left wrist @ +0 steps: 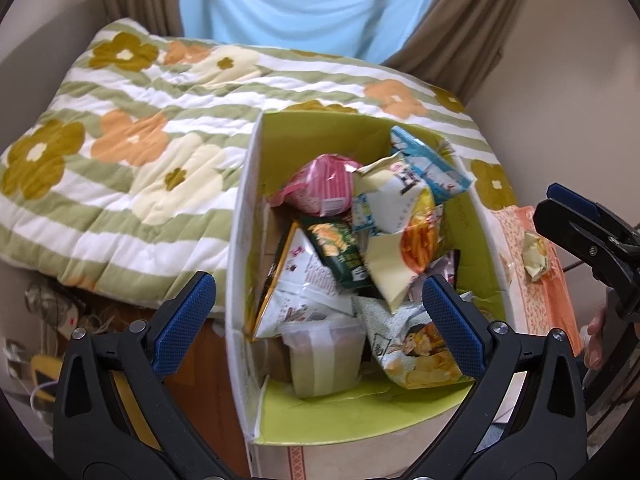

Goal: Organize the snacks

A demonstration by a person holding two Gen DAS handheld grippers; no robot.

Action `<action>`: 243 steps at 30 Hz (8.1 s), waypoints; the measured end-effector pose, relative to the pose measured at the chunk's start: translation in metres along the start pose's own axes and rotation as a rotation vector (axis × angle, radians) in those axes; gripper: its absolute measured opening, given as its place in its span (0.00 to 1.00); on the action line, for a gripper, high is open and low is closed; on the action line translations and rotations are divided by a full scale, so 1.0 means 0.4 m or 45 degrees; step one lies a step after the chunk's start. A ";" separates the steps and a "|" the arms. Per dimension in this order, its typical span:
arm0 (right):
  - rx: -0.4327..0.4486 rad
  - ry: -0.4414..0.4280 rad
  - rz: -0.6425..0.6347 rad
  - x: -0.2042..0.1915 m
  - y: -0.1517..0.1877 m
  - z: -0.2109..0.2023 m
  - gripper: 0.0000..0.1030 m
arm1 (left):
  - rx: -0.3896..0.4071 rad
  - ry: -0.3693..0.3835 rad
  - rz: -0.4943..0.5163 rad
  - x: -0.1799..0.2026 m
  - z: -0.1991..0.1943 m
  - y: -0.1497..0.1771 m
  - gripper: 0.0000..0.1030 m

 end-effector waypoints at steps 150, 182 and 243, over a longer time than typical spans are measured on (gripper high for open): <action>-0.087 0.039 0.190 0.131 0.048 -0.033 0.58 | -0.092 -0.028 0.242 0.051 0.046 -0.095 0.73; -0.148 0.070 0.192 0.059 0.071 0.044 0.86 | -0.128 -0.050 0.161 -0.020 -0.010 0.012 1.00; 0.452 0.376 0.138 0.200 0.377 -0.738 0.99 | 0.540 -0.298 0.205 0.502 -0.624 0.286 1.00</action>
Point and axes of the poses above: each gripper's, at about its wrist camera, not at the fingertips, and z roughly the way its jaws point, x to its right, y to its underside, the point moved 6 cm from there along z, roughly the way its jaws point, and after that the axes turned 10 degrees about z, right-handed, at the moved point
